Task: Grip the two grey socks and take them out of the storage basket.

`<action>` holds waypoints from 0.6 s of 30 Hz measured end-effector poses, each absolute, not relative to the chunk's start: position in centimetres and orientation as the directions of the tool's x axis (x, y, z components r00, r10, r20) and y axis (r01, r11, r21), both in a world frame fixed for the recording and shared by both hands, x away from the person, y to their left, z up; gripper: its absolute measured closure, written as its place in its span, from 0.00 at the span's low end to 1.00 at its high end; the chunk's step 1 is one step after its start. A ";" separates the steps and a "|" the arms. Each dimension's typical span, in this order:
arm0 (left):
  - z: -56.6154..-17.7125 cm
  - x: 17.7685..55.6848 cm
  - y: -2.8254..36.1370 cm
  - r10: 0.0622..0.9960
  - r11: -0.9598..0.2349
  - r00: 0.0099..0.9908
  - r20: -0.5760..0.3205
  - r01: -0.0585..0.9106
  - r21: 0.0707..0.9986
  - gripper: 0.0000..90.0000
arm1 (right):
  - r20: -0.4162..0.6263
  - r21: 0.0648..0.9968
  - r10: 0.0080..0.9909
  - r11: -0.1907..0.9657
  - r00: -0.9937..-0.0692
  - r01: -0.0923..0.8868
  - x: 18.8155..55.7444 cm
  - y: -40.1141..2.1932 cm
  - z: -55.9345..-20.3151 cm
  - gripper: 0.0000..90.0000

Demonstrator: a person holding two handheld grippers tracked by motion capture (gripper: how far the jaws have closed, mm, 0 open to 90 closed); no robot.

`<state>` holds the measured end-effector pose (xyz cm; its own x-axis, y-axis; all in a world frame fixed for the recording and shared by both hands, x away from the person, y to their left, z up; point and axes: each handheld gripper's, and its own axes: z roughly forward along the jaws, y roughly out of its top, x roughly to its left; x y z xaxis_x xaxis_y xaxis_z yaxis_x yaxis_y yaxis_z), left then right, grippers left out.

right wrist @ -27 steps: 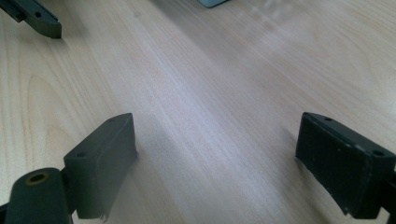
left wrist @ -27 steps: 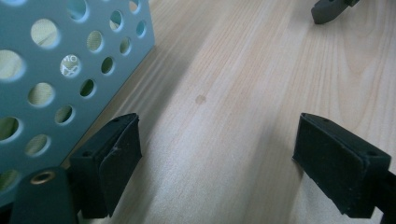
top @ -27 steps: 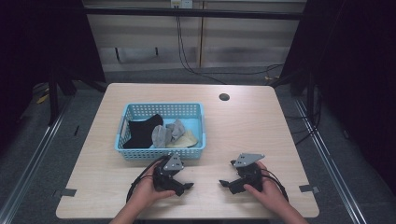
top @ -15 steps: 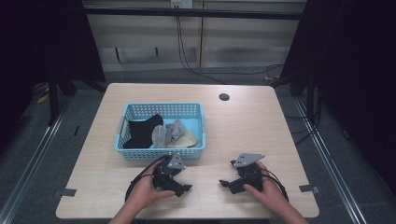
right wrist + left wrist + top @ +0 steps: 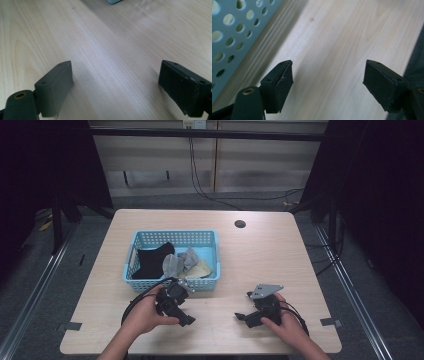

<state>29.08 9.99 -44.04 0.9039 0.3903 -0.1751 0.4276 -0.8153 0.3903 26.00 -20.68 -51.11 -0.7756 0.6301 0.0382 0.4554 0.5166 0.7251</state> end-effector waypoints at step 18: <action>-39.2 31.6 10.4 0.402 -0.834 0.892 -0.206 0.449 0.319 0.26 | 0.037 0.725 0.630 0.517 -0.775 0.455 26.0 -20.7 -51.1 0.13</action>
<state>31.61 10.38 -39.25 0.8923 0.4017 -0.2062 0.4494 -0.8343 0.3194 25.99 -20.67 -51.11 -0.7755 0.6303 0.0371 0.4549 0.5170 0.7251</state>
